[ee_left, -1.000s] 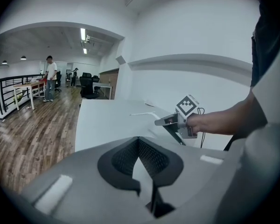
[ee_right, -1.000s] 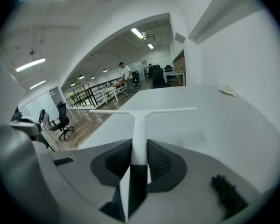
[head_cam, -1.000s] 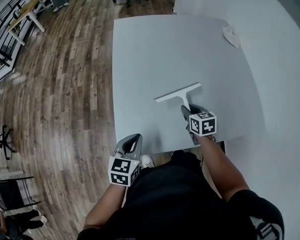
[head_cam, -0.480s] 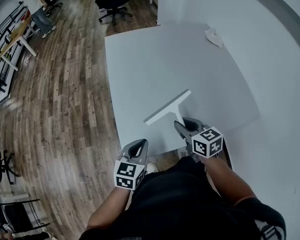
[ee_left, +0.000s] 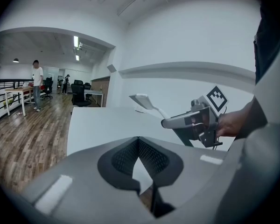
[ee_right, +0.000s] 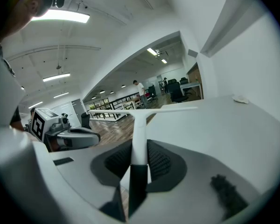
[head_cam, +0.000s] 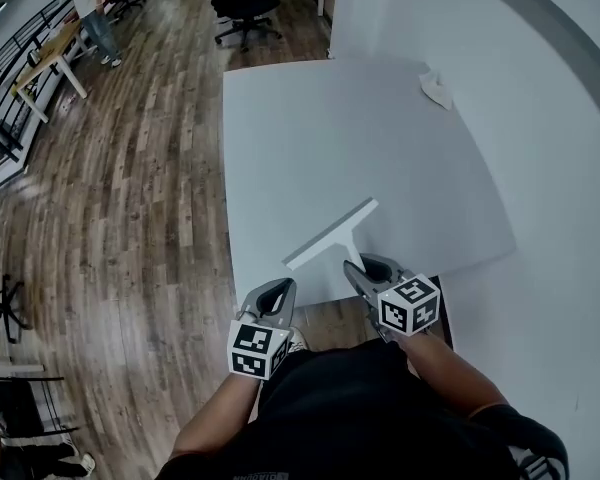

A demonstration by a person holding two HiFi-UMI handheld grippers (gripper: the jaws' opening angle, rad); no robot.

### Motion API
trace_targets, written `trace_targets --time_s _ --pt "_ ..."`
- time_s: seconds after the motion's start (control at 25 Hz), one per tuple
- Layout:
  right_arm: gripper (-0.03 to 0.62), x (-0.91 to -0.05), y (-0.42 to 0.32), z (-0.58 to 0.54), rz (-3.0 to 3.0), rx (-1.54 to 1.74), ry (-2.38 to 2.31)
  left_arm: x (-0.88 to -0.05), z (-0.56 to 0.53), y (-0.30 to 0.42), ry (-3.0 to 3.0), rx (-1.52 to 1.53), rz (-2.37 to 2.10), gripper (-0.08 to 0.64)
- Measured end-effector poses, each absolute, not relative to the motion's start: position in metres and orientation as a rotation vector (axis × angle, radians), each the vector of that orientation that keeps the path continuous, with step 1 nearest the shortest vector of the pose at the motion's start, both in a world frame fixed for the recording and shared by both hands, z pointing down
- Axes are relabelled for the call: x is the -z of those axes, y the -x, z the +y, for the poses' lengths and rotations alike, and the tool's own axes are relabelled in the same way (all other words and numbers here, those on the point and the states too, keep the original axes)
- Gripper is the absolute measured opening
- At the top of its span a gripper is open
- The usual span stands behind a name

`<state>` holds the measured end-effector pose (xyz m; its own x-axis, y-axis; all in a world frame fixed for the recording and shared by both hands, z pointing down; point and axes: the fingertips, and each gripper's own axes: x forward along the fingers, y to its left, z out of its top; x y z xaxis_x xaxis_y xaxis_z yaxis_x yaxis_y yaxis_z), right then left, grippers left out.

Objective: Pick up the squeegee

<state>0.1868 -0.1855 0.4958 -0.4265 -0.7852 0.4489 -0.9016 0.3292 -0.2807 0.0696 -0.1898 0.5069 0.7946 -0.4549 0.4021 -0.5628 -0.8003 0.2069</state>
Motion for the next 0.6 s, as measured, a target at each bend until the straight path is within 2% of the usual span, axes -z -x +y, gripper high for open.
trace_targets --time_s 0.6 --pt "0.089 -0.507 -0.233 -0.051 -2.490 -0.649 -1.376 -0.510 -0.063 -0.145 -2.647 -0.426 -0.902 0.008"
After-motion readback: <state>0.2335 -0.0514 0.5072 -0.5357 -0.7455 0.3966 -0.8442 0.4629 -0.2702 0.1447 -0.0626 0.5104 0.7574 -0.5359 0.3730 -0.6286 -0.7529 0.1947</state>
